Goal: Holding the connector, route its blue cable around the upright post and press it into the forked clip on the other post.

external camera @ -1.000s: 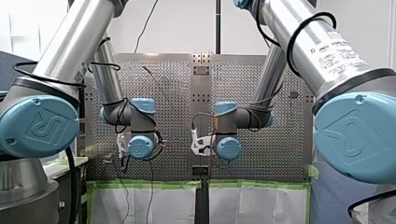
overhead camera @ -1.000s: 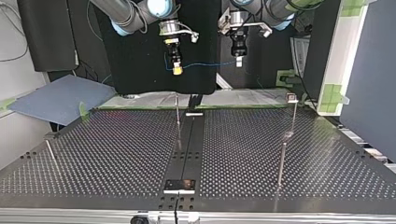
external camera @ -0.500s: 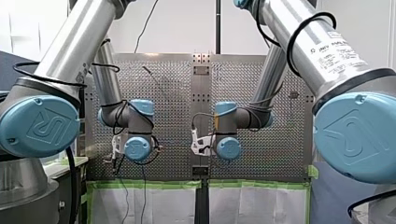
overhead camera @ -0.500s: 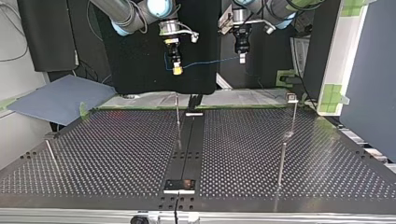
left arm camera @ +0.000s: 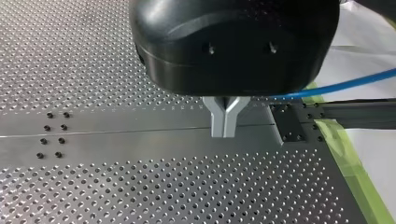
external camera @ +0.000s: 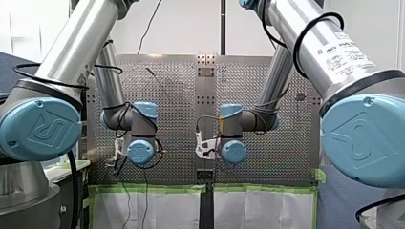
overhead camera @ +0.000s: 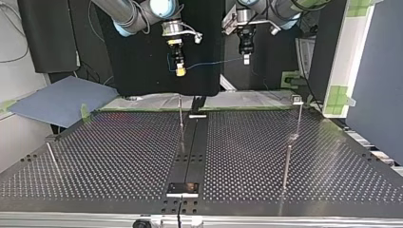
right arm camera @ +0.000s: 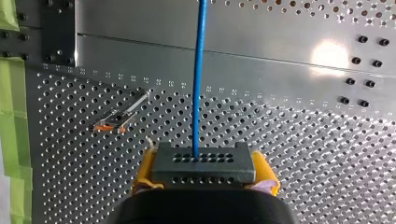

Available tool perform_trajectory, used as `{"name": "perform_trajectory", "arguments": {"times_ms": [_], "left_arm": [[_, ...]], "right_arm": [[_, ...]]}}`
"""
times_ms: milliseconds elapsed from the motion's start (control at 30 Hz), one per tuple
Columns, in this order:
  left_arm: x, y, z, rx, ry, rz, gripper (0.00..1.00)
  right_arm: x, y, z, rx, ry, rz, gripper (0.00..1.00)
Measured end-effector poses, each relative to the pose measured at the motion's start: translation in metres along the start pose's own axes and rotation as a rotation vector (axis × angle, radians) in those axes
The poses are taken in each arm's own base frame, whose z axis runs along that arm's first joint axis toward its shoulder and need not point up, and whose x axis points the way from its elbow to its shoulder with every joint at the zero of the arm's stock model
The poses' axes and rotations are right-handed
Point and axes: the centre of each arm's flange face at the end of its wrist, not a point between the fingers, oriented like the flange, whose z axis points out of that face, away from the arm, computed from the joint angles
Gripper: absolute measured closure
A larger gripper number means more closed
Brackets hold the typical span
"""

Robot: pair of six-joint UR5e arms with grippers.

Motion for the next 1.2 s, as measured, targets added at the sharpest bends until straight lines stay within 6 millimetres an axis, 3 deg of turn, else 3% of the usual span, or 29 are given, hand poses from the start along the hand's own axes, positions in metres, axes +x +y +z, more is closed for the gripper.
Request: {"name": "perform_trajectory", "arguments": {"times_ms": [167,367,867,1200], "left_arm": [[-0.015,-0.006,0.011,0.008,-0.023,-0.04,1.0],[-0.045,-0.015,0.029,0.024,-0.067,-0.114,1.0],[-0.127,-0.007,0.074,-0.068,-0.164,-0.207,1.0],[-0.185,0.006,0.091,-0.159,-0.222,-0.259,1.0]], "right_arm": [[-0.005,-0.005,0.003,-0.01,-0.019,-0.023,1.0],[0.018,-0.006,0.017,-0.05,-0.003,-0.013,1.0],[0.12,0.006,0.058,-0.038,0.115,0.047,1.0],[0.207,0.018,0.075,0.022,0.213,0.082,1.0]]}}
